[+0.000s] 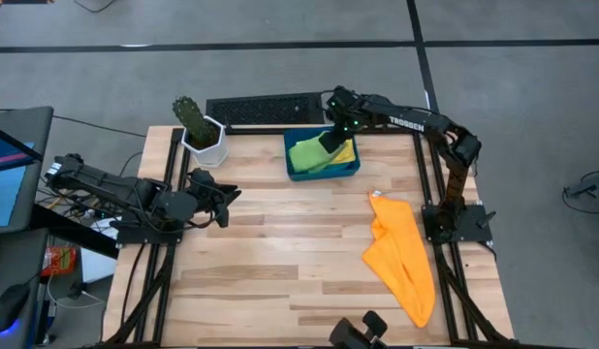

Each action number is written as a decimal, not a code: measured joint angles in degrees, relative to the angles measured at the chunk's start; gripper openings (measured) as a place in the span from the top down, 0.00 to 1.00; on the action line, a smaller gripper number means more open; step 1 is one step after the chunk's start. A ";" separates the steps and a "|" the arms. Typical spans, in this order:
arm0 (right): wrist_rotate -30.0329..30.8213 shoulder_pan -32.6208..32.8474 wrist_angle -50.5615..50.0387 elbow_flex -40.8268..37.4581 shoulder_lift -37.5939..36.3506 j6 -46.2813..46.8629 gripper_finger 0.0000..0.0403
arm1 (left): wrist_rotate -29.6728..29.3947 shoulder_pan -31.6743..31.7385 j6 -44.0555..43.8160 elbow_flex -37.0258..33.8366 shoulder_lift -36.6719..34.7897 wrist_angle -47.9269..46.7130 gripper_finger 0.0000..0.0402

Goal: Fold microfiber towels
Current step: Put the folded green microfiber cloth into the blue bin, then fold the orange microfiber cloth

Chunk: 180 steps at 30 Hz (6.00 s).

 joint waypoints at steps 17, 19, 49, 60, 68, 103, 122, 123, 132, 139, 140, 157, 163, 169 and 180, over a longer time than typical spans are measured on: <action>6.27 -0.75 -9.23 0.00 -0.03 0.99 0.66 | -1.39 0.76 -0.64 0.00 0.00 0.02 0.77; 6.23 -0.73 -9.27 0.00 -0.61 0.89 0.58 | -1.39 1.15 -0.84 0.00 0.00 0.02 0.77; 4.70 -6.78 4.33 -23.05 -19.51 5.31 0.62 | 44.11 41.52 25.74 22.10 48.71 33.41 0.99; 3.35 -3.86 10.73 -25.22 -14.91 4.50 0.70 | 52.28 45.99 29.30 39.14 66.24 15.86 1.00; 0.74 2.36 17.25 -25.24 -9.57 7.51 0.72 | 51.14 46.62 30.59 39.67 65.20 13.92 1.00; -1.08 -3.38 16.92 -23.71 -7.97 4.49 0.76 | 48.22 45.96 27.11 37.35 69.00 20.01 1.00; 3.95 -4.16 20.41 -23.61 -14.60 2.32 0.84 | 45.98 47.23 25.07 37.57 72.75 19.12 1.00; 3.53 -4.31 19.93 -23.61 -13.74 2.32 0.84 | 46.43 47.23 24.92 37.77 72.71 18.82 1.00; 2.17 -6.17 18.21 -23.46 -8.41 0.71 0.86 | 47.81 46.87 26.58 47.90 71.87 6.18 1.00; 2.99 -7.59 8.54 -20.52 -21.99 -0.32 0.86 | 50.20 44.75 29.88 60.57 71.31 -7.23 1.00; 2.37 -7.39 5.12 -20.48 -24.80 0.78 0.86 | 51.48 44.18 30.58 62.36 70.81 -8.97 1.00; 7.44 38.51 -15.68 -41.12 -48.59 42.35 0.63 | 55.46 19.08 31.49 66.23 58.51 -26.11 0.84; 8.71 60.68 -3.45 -44.04 -43.27 56.76 0.53 | 47.93 10.83 29.22 66.16 58.06 -29.23 0.66; 10.06 77.34 6.09 -44.00 -33.87 68.62 0.58 | 38.70 6.68 32.76 65.89 55.83 -27.48 0.58; 9.45 97.52 6.20 -40.52 -30.74 97.15 0.62 | 45.39 8.87 58.44 52.32 64.09 13.14 0.56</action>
